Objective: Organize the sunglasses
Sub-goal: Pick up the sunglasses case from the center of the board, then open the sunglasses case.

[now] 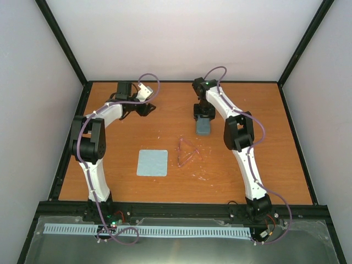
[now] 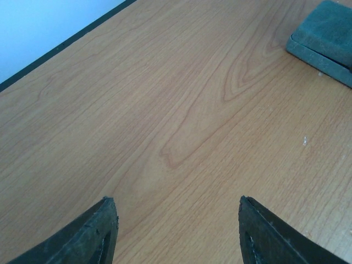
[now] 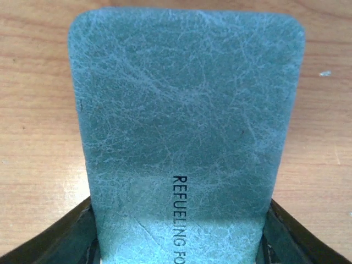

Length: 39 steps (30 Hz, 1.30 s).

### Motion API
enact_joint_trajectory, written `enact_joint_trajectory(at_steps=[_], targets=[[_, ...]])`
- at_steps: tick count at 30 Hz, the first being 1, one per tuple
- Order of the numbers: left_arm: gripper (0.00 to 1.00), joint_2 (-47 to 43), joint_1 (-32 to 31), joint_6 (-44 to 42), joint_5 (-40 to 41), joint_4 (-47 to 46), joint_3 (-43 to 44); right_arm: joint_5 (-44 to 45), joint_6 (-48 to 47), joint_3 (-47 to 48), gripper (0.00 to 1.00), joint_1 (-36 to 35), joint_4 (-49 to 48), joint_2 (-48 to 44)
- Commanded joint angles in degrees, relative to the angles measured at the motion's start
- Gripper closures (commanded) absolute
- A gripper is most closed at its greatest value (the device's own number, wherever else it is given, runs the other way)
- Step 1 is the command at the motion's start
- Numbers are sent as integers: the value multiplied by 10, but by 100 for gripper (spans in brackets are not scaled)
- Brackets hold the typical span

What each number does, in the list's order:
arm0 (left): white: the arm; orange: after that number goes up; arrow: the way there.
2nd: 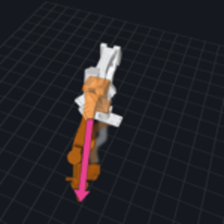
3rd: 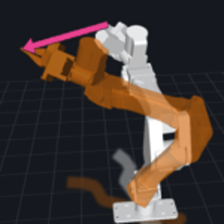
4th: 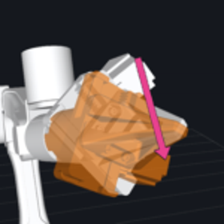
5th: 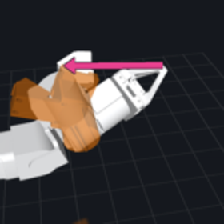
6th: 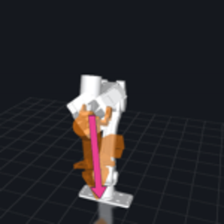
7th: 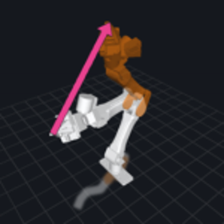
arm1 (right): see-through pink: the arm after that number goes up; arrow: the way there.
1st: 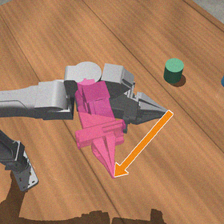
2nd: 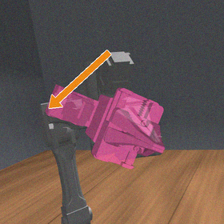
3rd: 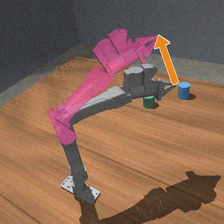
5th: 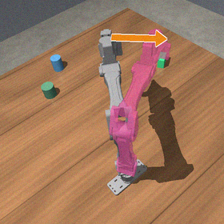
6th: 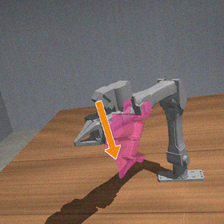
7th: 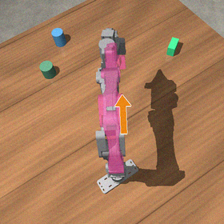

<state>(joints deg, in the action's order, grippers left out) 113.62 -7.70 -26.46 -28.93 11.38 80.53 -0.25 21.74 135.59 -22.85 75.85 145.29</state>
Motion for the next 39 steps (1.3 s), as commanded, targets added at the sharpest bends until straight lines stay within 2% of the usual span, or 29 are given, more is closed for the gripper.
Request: enact_joint_trajectory(at_steps=[1,3,9,14,18,21,22,25,28,31,39], targets=[[39,-11,3,-4,-18,-15,-2,-14,4,-4,53,1,-4,1],[39,-11,3,-4,-18,-17,-3,-16,2,-9,56,1,-7,0],[39,-12,3,-3,-32,-17,-2,-23,-1,-16,76,2,-12,-7],[38,-12,3,17,-94,-16,12,-61,1,-24,78,8,-32,-34],[35,-12,2,55,-203,14,48,-188,-12,-118,76,18,-149,-119],[33,-12,-1,82,-282,41,74,-336,12,-241,92,33,-297,-205],[32,-12,-3,93,-301,49,81,-379,22,-279,93,38,-347,-231],[29,-14,-8,125,-349,63,98,-463,45,-367,91,47,-459,-290],[29,-18,-13,170,-371,61,108,-527,60,-407,91,51,-522,-313],[29,-24,-18,201,-383,53,119,-571,79,-424,94,51,-565,-319],[31,-29,-31,249,-399,20,162,-574,88,-428,97,49,-588,-328]])
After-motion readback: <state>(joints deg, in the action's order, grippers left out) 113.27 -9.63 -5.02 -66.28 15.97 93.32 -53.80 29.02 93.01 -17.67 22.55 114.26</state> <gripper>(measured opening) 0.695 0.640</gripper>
